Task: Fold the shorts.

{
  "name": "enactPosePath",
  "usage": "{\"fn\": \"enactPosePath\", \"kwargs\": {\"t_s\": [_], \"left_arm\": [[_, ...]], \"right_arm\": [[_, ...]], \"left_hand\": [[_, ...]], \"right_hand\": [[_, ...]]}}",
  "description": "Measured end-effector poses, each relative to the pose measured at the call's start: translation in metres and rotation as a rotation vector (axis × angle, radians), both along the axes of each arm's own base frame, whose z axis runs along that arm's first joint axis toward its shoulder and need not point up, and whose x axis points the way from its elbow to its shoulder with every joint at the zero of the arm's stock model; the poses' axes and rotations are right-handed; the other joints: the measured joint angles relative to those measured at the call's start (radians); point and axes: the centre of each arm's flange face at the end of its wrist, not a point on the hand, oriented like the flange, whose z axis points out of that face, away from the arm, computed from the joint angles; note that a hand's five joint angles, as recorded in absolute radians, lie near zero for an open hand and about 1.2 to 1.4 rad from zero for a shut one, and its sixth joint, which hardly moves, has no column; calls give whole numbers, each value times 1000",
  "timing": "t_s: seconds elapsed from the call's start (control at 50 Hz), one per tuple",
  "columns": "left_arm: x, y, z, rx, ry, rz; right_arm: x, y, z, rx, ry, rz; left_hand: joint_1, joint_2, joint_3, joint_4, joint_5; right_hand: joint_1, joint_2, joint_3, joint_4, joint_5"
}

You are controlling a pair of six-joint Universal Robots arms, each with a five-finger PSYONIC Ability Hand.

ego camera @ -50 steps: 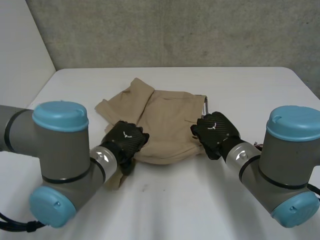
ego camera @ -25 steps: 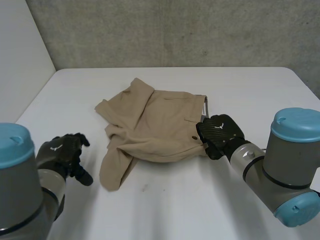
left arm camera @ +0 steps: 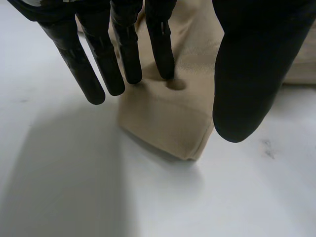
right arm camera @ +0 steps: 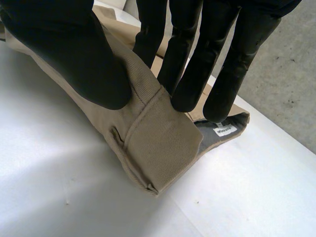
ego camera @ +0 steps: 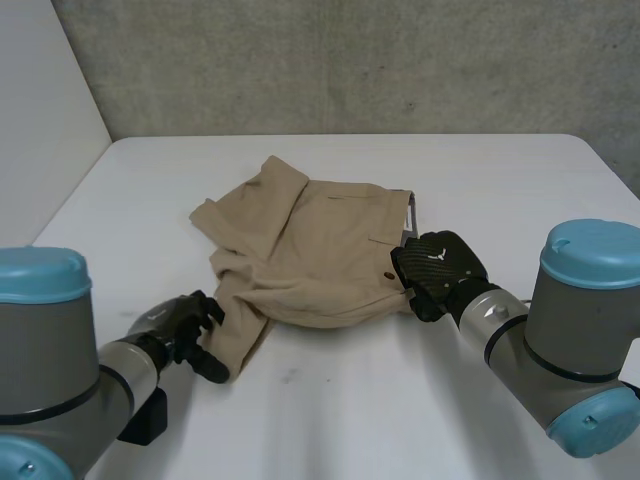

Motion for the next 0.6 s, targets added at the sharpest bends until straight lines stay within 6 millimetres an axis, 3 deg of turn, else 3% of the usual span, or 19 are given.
{"fn": "enactPosePath", "kwargs": {"t_s": [0.5, 0.54, 0.56, 0.6], "left_arm": [[-36, -20, -22, -77, -49, -1], [-36, -21, -23, -81, -55, 4], [-36, -23, -25, -95, -71, 18], [-36, -24, -25, -108, -85, 25]], "right_arm": [[1, 1, -2, -5, 5, 5], [1, 1, -3, -4, 5, 5], [1, 0, -3, -4, 6, 4], [1, 0, -3, -5, 6, 4]], "left_hand": [[17, 17, 12, 21, 25], [74, 68, 58, 76, 78], [299, 278, 261, 273, 267], [438, 404, 401, 412, 404]], "right_hand": [[0, 0, 0, 0, 0], [0, 0, 0, 0, 0], [0, 0, 0, 0, 0], [0, 0, 0, 0, 0]]}}
